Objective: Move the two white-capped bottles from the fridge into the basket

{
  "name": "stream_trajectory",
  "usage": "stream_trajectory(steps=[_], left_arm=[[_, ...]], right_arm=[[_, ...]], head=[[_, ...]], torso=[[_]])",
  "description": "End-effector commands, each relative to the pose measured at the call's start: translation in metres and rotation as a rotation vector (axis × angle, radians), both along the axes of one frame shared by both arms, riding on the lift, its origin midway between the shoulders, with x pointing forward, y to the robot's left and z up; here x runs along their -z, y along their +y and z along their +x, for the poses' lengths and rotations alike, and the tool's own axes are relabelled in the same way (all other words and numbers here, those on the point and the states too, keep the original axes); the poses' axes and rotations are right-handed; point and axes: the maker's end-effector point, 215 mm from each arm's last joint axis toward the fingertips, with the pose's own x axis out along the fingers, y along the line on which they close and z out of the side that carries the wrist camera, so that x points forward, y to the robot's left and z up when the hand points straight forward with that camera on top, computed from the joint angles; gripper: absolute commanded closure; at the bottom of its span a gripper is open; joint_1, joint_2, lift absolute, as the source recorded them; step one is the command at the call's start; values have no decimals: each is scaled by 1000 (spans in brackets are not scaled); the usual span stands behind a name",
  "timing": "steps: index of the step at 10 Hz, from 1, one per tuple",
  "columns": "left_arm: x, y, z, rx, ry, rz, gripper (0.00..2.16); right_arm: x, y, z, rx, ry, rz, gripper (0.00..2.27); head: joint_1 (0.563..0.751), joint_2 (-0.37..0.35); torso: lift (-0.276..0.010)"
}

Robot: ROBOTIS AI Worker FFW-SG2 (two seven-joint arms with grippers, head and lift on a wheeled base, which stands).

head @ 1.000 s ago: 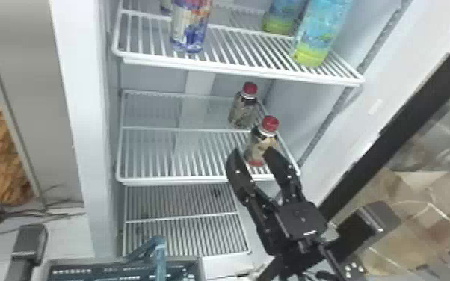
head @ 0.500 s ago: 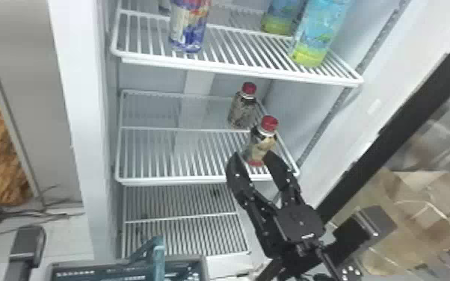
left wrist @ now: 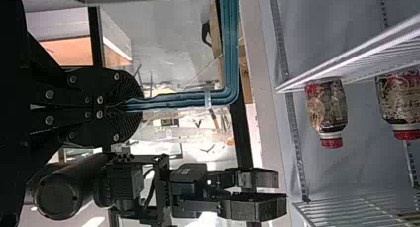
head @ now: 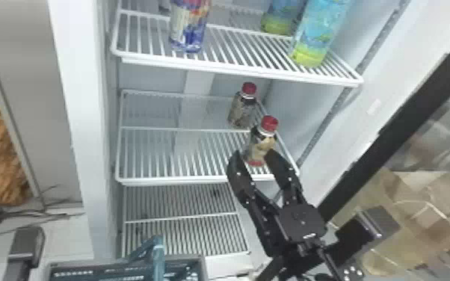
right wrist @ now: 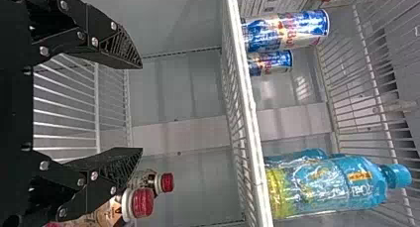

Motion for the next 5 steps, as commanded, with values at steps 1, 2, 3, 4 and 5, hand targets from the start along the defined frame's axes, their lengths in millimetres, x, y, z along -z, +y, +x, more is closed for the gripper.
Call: stream_trajectory(steps=[1,2,3,4,5], left_arm=[[-1,0,1,1,-2,-1,1156],[-1,0,1,-1,-3,-2,1156],[-2,0,2,-8,-4,-5,1156],[-2,0,3,-10,-5,-6,1156],[-3,0,5,-12,-8,-8,1156]], right_arm=[[0,0,0,0,0,0,499],[1,0,0,1,2,-2,499],[1,-1,0,4,3,-2,499],[0,-1,0,7,3,-3,499],[1,-1,-1,7,6,-1,499]], head=[[695,-350],[695,-350],[695,-350],[695,-350],[695,-350]], torso=[[-260],[-260],[-260],[-260],[-260]])
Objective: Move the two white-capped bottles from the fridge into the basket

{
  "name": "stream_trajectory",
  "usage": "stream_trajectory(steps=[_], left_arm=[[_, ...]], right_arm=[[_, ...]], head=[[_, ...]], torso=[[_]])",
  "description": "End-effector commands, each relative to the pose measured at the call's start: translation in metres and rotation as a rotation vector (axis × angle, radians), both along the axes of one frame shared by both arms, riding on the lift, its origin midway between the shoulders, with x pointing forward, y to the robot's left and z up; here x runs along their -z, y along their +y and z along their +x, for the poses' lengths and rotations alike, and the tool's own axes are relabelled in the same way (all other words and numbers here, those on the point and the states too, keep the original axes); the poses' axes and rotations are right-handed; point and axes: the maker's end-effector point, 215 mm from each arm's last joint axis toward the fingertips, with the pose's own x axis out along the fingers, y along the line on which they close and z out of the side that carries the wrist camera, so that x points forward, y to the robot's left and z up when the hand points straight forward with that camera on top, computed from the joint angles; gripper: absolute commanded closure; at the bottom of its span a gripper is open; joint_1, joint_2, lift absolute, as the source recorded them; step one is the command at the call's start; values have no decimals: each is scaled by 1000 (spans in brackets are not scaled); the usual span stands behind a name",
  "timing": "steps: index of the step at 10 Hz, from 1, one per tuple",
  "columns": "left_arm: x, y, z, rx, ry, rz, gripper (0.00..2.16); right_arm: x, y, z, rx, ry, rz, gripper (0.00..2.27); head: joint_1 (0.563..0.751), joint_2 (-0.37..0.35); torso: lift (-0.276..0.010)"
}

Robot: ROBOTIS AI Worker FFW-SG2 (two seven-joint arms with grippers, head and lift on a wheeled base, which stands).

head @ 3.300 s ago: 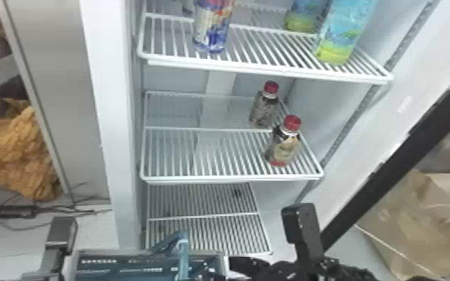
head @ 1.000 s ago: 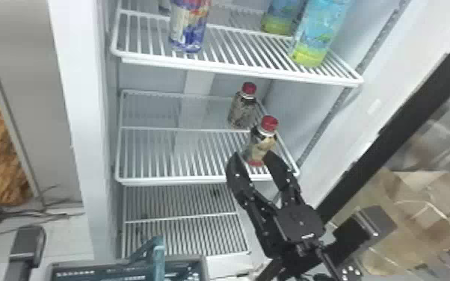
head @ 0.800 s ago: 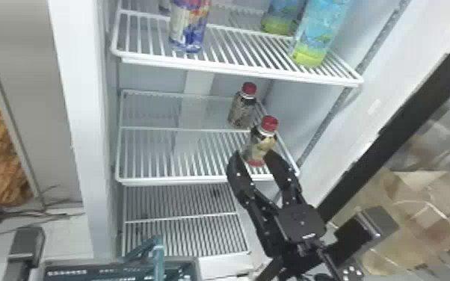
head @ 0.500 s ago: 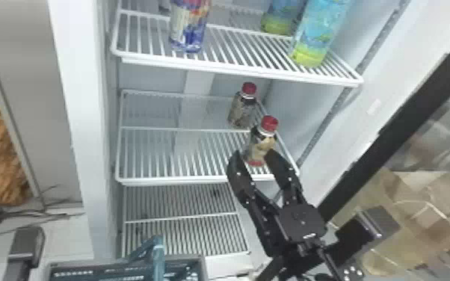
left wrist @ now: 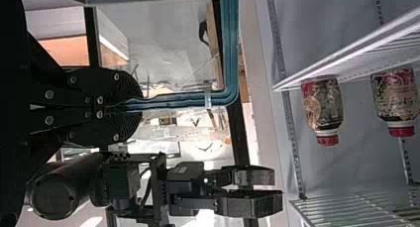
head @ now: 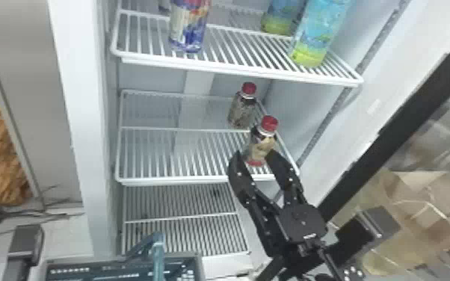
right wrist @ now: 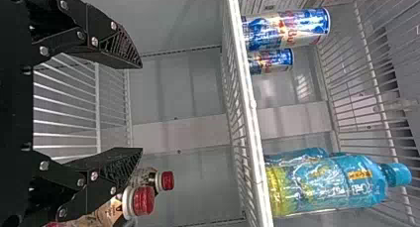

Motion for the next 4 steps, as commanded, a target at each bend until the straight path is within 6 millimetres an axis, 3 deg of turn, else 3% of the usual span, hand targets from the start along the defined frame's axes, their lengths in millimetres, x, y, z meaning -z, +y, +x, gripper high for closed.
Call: stream_trajectory(steps=[1,4], left_arm=[[-1,-1,0,0,-2,-2,1156],[0,0,0,0,-2,0,1156]], right_arm=[[3,0,0,0,6,1,499],[2,0,0,0,4,-1,502]], head=[[695,-350],[695,-350]], torso=[[-260],[-260]])
